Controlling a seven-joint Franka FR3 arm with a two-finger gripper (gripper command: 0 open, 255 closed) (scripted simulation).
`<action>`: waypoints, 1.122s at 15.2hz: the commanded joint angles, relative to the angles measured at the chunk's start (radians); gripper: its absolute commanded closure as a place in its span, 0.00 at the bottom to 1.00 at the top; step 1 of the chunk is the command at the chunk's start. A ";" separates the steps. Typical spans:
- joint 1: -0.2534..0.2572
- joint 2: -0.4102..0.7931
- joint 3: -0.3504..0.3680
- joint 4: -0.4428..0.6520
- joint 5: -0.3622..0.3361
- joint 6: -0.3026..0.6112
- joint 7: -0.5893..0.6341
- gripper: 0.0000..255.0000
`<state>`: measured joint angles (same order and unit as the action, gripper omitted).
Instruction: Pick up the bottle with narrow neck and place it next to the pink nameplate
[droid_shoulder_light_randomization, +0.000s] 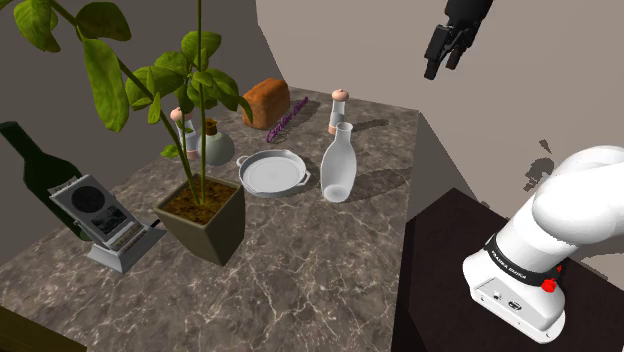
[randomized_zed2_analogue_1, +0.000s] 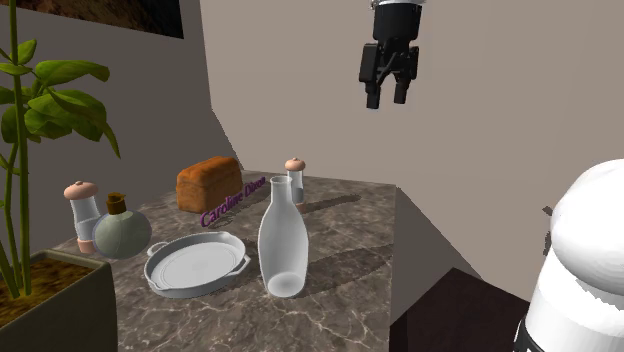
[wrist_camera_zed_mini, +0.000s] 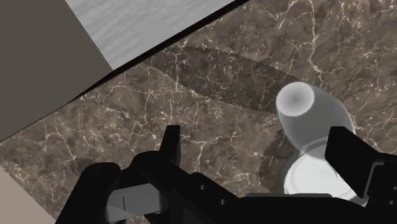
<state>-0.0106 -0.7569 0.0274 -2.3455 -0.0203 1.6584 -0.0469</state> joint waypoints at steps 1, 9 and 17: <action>0.000 0.000 0.000 0.000 0.000 0.000 0.000 0.00; 0.042 0.143 0.127 -0.051 0.067 0.203 0.144 0.00; 0.066 0.362 0.254 -0.016 0.083 0.399 0.294 0.00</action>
<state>0.0512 -0.4262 0.2617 -2.3716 0.0621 2.0330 0.2217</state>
